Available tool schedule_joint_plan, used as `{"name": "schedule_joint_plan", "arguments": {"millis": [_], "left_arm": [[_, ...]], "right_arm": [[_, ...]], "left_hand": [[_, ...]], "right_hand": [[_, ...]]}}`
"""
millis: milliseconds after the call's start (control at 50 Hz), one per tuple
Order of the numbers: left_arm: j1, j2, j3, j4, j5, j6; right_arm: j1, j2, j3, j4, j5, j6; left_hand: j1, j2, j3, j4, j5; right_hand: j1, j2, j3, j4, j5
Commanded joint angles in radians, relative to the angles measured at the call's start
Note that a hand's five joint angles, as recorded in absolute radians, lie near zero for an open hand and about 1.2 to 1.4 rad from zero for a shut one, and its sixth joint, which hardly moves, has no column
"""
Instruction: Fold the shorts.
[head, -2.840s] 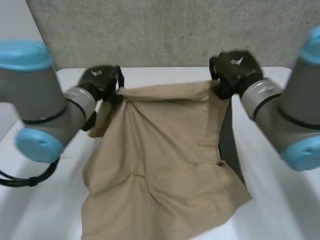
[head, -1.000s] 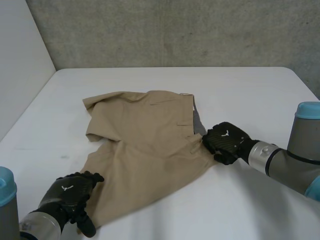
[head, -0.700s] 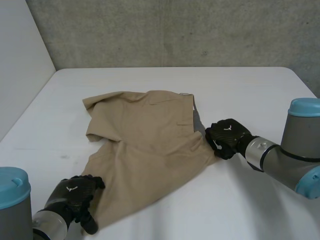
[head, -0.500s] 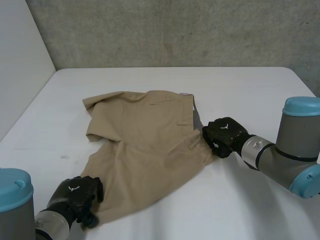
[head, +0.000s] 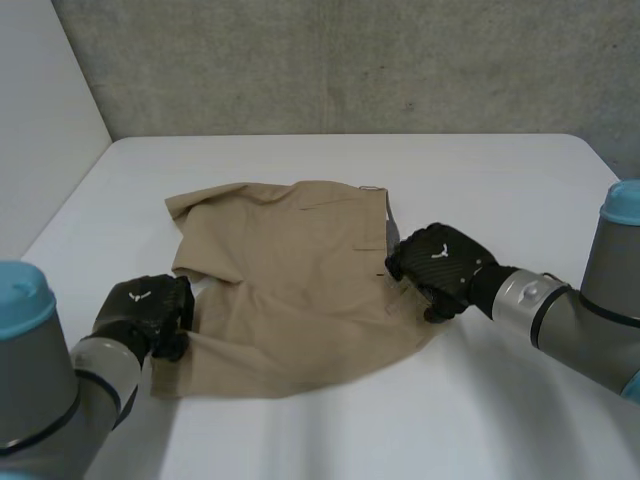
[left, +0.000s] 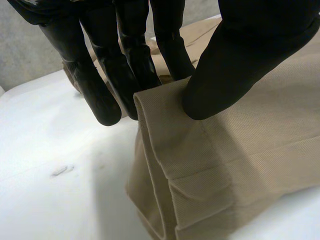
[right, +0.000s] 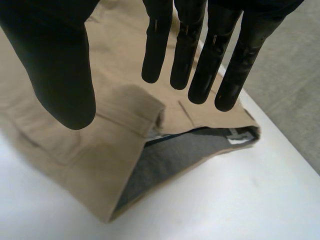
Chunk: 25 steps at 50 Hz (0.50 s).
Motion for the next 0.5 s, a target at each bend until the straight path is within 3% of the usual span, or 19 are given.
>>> {"name": "schedule_joint_plan", "arguments": {"millis": [20,500], "left_arm": [[0.008,-0.061,0.038,-0.002,0.001,0.000],[0.058,-0.111,0.098,0.001,-0.005,0.001]], "right_arm": [[0.000,0.028,0.029,0.003,-0.003,-0.025],[0.000,0.110,0.004,-0.006,-0.001,-0.035]], "left_hand": [[0.253,0.201,0.210,0.206,0.254],[0.253,0.201,0.210,0.206,0.254]], "right_hand": [[0.024,-0.070,-0.057,-0.054,-0.060],[0.056,-0.038,-0.025,-0.022,-0.028]]}}
